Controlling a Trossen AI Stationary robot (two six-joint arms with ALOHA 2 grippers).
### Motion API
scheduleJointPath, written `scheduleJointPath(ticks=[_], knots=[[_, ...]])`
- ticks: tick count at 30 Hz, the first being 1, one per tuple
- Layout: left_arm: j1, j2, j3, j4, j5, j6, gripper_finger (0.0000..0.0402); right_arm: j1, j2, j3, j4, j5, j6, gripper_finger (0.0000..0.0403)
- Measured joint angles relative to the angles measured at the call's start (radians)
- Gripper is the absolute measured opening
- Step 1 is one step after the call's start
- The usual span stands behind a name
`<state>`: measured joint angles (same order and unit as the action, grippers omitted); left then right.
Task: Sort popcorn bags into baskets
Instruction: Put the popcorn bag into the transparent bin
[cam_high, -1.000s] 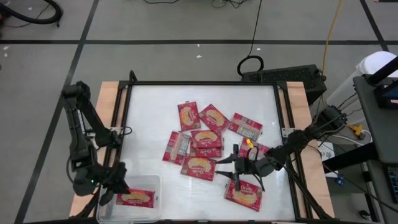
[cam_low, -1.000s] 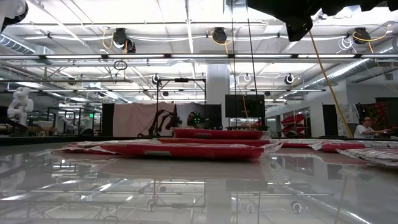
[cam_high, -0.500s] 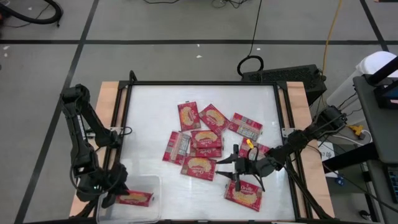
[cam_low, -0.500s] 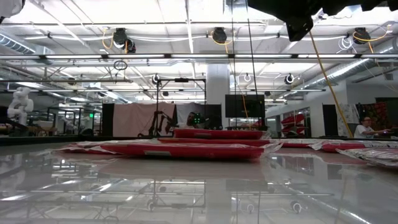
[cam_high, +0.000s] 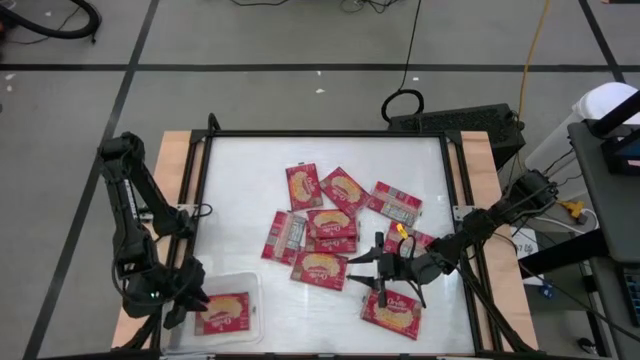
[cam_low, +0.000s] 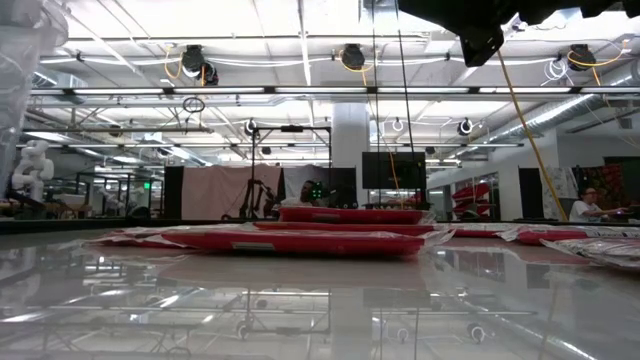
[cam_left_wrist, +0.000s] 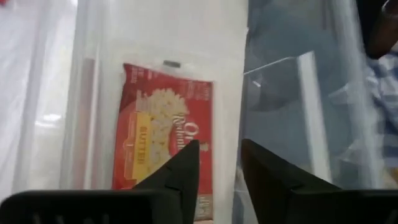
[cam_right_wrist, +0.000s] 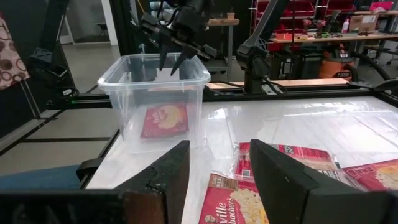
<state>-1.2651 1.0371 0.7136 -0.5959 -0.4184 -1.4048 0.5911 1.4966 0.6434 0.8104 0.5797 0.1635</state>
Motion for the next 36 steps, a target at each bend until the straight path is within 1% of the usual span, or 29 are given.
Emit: scheduleJointPath(ticks=[3,8,9,12,15,18,21,23,27,30,33,36], knots=[[0.031,-0.044,0.0,-0.005,-0.001,0.043,0.0135,0.0,0.0,0.0,0.0,0.0,0.0,0.0162],[0.073,-0.129,0.0,0.047,-0.001,0.183,0.0135,-0.002,0.0,0.0,0.0,0.001,0.009,0.0162],[0.079,-0.146,0.0,0.056,-0.001,0.214,0.0135,-0.002,0.0,0.0,0.0,0.007,0.012,0.0162],[0.099,-0.193,0.0,0.069,-0.005,0.307,0.0136,-0.003,0.002,0.0,0.001,0.07,0.033,0.0162],[0.127,-0.229,0.0,0.051,-0.041,0.404,0.0136,-0.018,0.008,0.0,-0.002,0.105,0.04,0.0162],[0.17,-0.253,0.0,0.055,-0.096,0.53,0.0136,-0.048,0.008,0.0,0.001,0.104,0.082,0.0162],[0.226,-0.274,0.0,0.098,-0.144,0.674,0.0136,-0.079,0.008,0.017,-0.013,0.104,0.094,0.0162],[0.269,-0.287,0.0,0.12,-0.184,0.764,0.0136,-0.1,0.008,0.054,-0.083,0.103,0.094,0.0162],[0.36,-0.295,0.0,0.157,-0.27,0.932,0.0136,-0.157,0.012,0.156,-0.338,0.1,0.1,0.0162],[0.426,-0.292,0.0,0.17,-0.356,1.002,0.0136,-0.206,0.025,0.228,-0.523,0.091,0.111,0.0162],[0.487,-0.279,0.0,0.186,-0.459,1.027,0.0136,-0.255,0.034,0.259,-0.652,-0.013,0.11,0.0162],[0.544,-0.253,0.0,0.189,-0.526,1.032,0.0136,-0.286,0.034,0.259,-0.776,-0.091,0.085,0.0162]])
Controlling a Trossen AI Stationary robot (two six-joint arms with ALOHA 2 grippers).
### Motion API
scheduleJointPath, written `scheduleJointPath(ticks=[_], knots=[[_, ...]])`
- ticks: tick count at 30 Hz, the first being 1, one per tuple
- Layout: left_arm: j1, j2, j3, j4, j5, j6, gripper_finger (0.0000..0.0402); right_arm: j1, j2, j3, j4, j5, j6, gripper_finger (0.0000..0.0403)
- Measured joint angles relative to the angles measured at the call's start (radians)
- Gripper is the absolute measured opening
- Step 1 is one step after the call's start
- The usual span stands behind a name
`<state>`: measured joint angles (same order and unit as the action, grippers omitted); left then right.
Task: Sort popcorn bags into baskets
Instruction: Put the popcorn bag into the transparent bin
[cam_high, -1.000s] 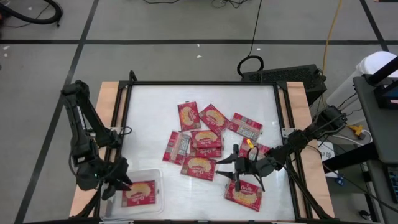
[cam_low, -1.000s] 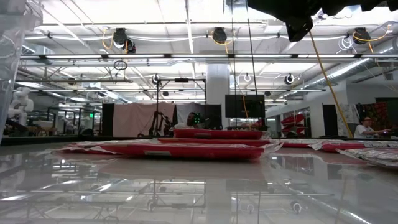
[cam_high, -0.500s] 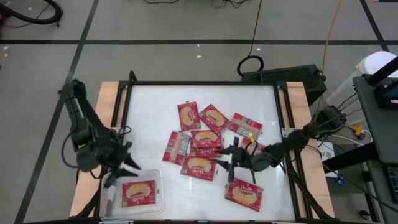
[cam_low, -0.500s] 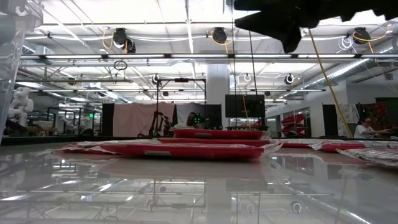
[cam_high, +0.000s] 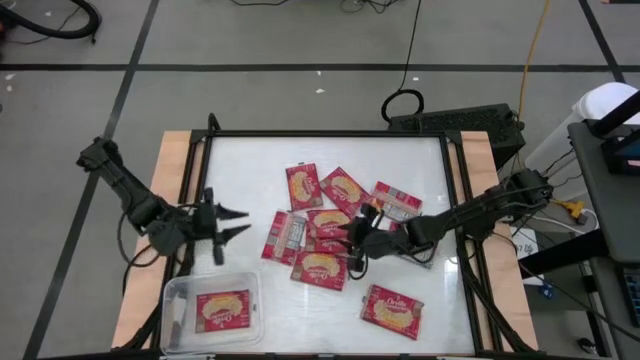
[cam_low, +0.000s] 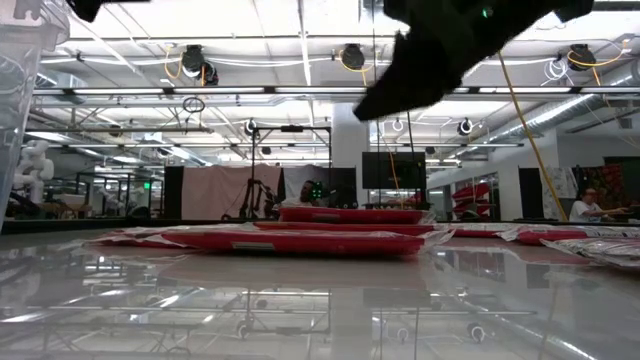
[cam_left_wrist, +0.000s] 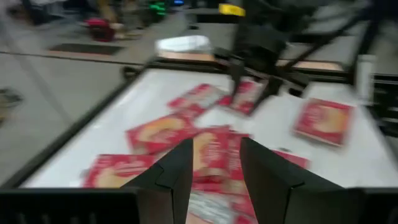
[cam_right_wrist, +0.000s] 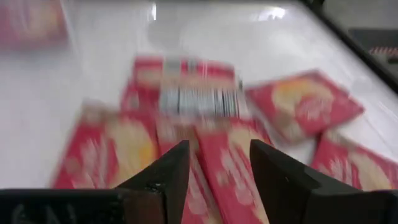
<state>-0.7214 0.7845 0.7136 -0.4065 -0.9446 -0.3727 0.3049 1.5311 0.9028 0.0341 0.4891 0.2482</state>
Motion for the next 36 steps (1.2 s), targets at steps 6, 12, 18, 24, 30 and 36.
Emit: scheduleJointPath(ticks=[6,12,18,24,30,36], knots=[[0.115,0.075,0.0,0.011,-0.02,0.041,0.0136,-0.018,0.0,-0.02,-0.182,-0.018,-0.114,0.0163],[0.185,0.153,0.0,0.079,-0.019,0.092,0.0136,-0.018,0.0,-0.118,-0.139,-0.022,-0.155,0.0163],[0.247,0.231,0.0,0.141,-0.017,0.171,0.0136,-0.029,0.0,-0.22,0.031,-0.049,-0.172,0.0163],[0.323,0.279,0.0,0.226,0.076,0.22,0.0136,-0.05,0.001,-0.302,0.176,-0.095,-0.212,0.0163],[0.395,0.319,0.0,0.314,0.204,0.269,0.0136,-0.076,0.004,-0.371,0.309,-0.1,-0.238,0.0162],[0.437,0.362,0.0,0.399,0.28,0.307,0.0136,-0.097,0.03,-0.392,0.355,-0.159,-0.278,0.0146]])
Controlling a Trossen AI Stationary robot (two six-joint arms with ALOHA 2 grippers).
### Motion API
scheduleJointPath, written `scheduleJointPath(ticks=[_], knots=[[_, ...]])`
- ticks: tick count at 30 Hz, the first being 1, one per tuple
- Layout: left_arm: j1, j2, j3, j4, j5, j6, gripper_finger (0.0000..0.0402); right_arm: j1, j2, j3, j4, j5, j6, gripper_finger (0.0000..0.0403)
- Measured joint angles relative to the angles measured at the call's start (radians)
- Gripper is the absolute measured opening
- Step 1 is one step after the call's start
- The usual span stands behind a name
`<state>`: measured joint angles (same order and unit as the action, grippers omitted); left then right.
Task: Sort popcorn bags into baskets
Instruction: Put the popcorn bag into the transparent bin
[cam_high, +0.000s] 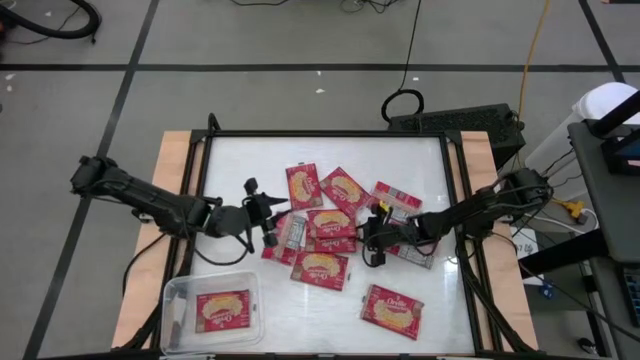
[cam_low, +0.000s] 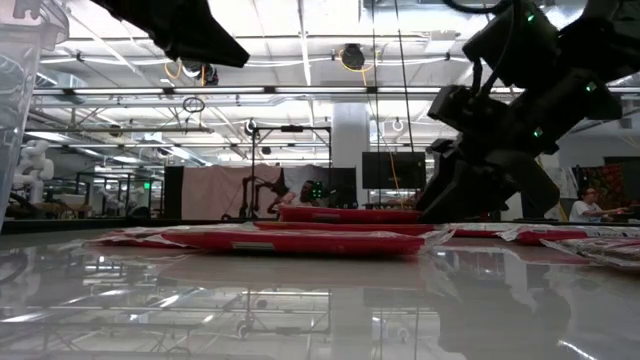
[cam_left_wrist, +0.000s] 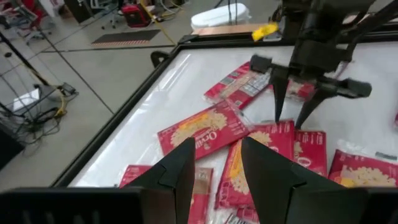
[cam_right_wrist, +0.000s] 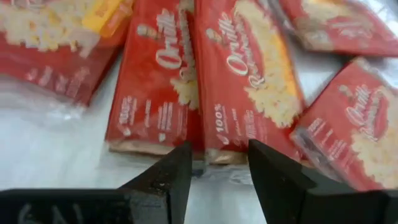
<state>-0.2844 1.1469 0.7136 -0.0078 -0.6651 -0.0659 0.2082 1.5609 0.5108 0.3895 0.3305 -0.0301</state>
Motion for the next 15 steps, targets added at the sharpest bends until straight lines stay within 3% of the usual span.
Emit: scheduleJointPath(ticks=[6,13,15], knots=[[0.026,0.033,0.0,0.056,0.054,0.014,0.0136,-0.004,0.089,-0.001,0.139,0.06,-0.013,0.0113],[0.033,0.045,0.0,0.049,0.064,0.02,0.0136,-0.006,0.131,-0.001,0.252,0.064,-0.061,0.0017],[0.037,0.045,0.0,0.047,0.066,0.019,0.0136,-0.006,0.129,-0.001,0.268,0.064,-0.066,0.0007]])
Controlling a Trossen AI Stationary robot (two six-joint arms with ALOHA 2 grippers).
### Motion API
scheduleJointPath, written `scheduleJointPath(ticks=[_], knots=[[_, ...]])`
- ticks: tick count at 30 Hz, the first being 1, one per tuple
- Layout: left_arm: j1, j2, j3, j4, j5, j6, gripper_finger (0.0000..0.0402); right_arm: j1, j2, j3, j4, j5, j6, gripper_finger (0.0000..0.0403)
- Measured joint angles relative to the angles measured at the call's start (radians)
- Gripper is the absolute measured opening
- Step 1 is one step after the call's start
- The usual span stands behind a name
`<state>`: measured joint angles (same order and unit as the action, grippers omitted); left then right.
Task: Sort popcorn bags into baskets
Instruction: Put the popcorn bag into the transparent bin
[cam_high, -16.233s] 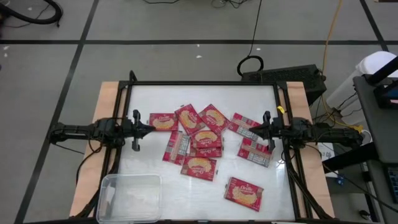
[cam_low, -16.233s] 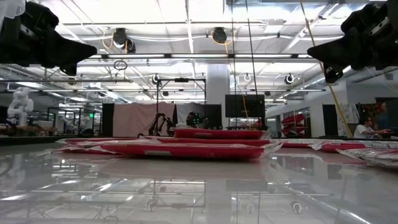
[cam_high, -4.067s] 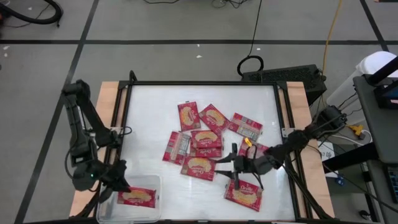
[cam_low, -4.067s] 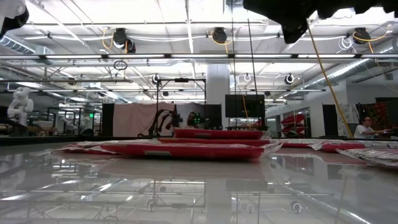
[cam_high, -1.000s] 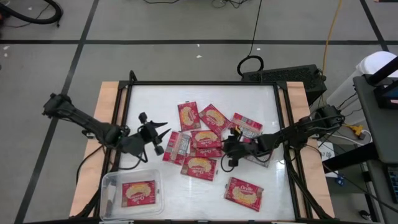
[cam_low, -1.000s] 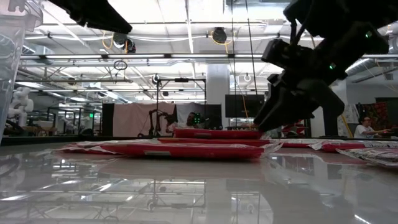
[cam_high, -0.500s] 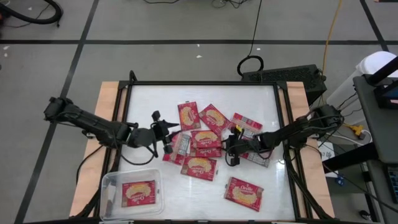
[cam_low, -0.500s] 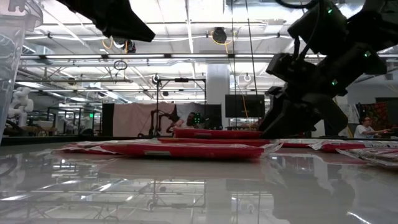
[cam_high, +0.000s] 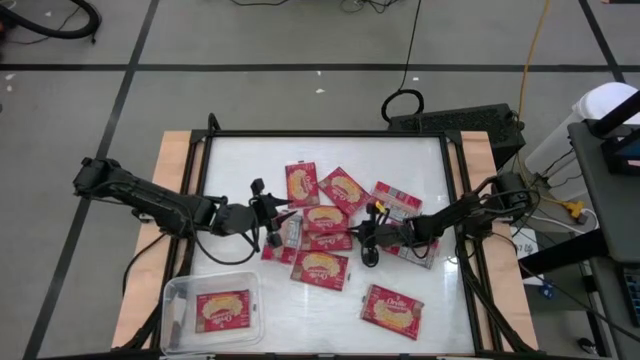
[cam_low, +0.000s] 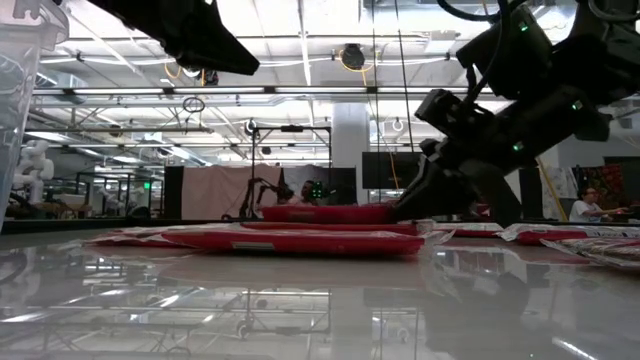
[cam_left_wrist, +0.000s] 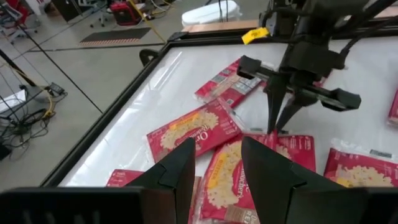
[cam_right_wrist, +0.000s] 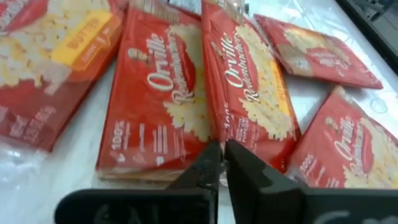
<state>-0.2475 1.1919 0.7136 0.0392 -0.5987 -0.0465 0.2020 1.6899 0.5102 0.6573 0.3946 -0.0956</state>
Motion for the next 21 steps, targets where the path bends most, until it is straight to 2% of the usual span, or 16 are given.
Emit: scheduleJointPath(ticks=[4,9,12,16,21], knots=[[0.011,0.0,0.0,-0.012,0.01,-0.013,0.0136,0.003,-0.024,0.0,0.053,-0.001,-0.013,0.001],[0.033,0.022,0.0,-0.012,0.145,-0.014,0.0136,0.015,-0.08,0.0,0.108,-0.001,-0.079,0.0003],[0.032,0.047,-0.001,0.0,0.186,-0.01,0.014,0.016,-0.119,0.001,0.149,-0.001,-0.106,0.0001],[0.032,0.082,0.0,0.006,0.19,-0.016,0.0167,0.016,-0.162,0.0,0.164,0.006,-0.127,0.0001],[0.032,0.083,0.0,0.031,0.178,-0.026,0.0212,0.016,-0.214,0.0,0.157,0.076,-0.152,0.0]])
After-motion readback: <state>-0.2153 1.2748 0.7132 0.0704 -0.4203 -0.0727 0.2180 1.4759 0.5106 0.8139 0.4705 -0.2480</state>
